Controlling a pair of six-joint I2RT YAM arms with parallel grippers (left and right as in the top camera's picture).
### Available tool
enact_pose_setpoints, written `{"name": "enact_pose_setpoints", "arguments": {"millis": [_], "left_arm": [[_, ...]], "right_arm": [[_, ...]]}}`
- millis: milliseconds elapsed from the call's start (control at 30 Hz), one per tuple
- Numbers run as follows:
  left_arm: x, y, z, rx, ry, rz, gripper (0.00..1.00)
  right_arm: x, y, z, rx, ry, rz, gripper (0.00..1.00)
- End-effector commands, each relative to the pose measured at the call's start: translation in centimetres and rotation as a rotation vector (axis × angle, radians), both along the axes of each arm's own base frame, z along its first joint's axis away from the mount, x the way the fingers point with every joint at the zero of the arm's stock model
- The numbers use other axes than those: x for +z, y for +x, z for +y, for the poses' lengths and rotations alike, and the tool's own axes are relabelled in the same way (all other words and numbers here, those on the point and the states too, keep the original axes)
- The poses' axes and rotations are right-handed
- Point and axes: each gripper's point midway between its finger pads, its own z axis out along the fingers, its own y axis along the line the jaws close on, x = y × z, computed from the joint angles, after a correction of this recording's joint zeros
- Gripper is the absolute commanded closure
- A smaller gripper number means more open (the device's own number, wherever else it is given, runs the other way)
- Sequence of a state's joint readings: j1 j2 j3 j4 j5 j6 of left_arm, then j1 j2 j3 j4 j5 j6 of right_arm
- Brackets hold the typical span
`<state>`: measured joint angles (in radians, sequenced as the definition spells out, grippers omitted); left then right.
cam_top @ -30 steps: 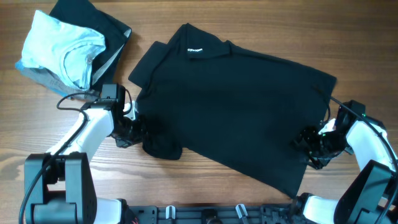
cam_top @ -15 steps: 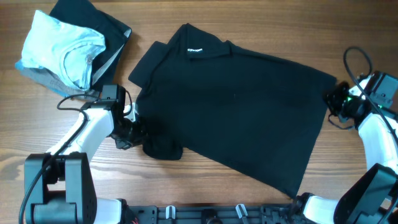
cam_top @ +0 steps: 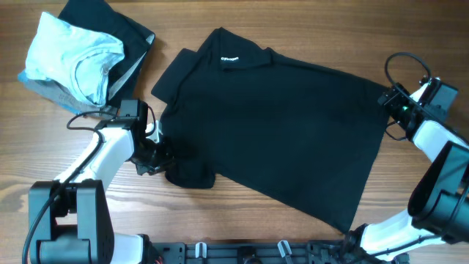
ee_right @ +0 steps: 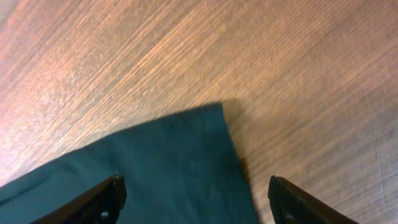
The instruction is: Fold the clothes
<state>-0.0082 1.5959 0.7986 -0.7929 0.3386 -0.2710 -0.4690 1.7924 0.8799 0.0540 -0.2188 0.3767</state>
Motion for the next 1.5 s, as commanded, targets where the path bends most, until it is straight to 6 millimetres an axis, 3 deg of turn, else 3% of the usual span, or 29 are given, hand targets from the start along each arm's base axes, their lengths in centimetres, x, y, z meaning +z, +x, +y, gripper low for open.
{"name": "enact_pose_setpoints", "arguments": {"millis": [0, 67, 133, 267, 367, 467, 700, 733, 767, 800, 833, 867, 967, 1100, 1200, 1300, 1400, 1467], "left_arm": [[0.3, 0.5, 0.0, 0.000, -0.001, -0.013, 0.68], [0.3, 0.5, 0.0, 0.000, -0.002, -0.013, 0.68], [0.3, 0.5, 0.0, 0.000, -0.002, -0.013, 0.68], [0.3, 0.5, 0.0, 0.000, -0.002, -0.013, 0.67], [0.3, 0.5, 0.0, 0.000, -0.002, -0.014, 0.67], [0.3, 0.5, 0.0, 0.000, -0.002, -0.014, 0.67], [0.3, 0.6, 0.0, 0.001, -0.002, -0.014, 0.67], [0.3, 0.5, 0.0, 0.001, -0.002, -0.014, 0.66], [0.3, 0.5, 0.0, 0.001, -0.002, -0.014, 0.66], [0.3, 0.5, 0.0, 0.001, -0.002, -0.014, 0.66], [0.3, 0.5, 0.0, 0.001, -0.002, -0.014, 0.66], [0.3, 0.5, 0.0, 0.001, -0.002, -0.014, 0.66], [0.3, 0.5, -0.1, 0.001, -0.005, -0.014, 0.65], [0.4, 0.5, -0.3, 0.001, -0.021, -0.013, 0.65], [0.5, 0.5, -0.6, 0.002, -0.039, -0.013, 0.65], [0.5, 0.5, -0.6, 0.001, -0.039, -0.014, 0.64], [0.5, 0.5, -0.6, 0.001, -0.040, -0.014, 0.64], [0.5, 0.7, -0.6, 0.001, -0.039, -0.020, 0.59]], "right_arm": [[-1.9, 0.4, -0.4, 0.035, -0.046, 0.027, 0.21], [-2.8, 0.5, -0.4, 0.036, -0.041, 0.037, 0.21], [-3.6, 0.4, -0.3, 0.039, -0.030, 0.048, 0.28], [-5.0, 0.2, 0.3, 0.036, 0.012, 0.070, 0.56], [-5.3, 0.8, -0.2, -0.016, 0.027, 0.041, 0.93], [-3.7, 2.8, -1.7, -0.068, -0.004, -0.074, 0.96], [3.4, 7.9, -4.7, -0.080, -0.134, -0.313, 0.96], [4.1, 8.4, -4.9, -0.079, -0.139, -0.324, 0.94], [4.8, 8.8, -5.2, -0.077, -0.145, -0.332, 0.74], [5.3, 9.2, -5.3, -0.075, -0.146, -0.337, 0.30], [5.6, 9.4, -5.3, -0.068, -0.145, -0.338, 0.07], [5.9, 9.5, -5.2, -0.050, -0.145, -0.330, 0.00], [7.0, 8.9, -5.0, -0.044, -0.138, -0.307, 0.00], [8.8, 6.4, -4.5, -0.056, -0.101, -0.235, 0.00], [10.7, 3.2, -2.8, -0.041, -0.028, -0.159, 0.00], [11.3, -0.6, -0.4, -0.043, 0.060, -0.049, 0.00], [10.1, -4.8, 1.9, -0.102, 0.185, 0.108, 0.00], [8.2, -8.6, 3.9, -0.137, 0.280, 0.282, 0.00]]}}
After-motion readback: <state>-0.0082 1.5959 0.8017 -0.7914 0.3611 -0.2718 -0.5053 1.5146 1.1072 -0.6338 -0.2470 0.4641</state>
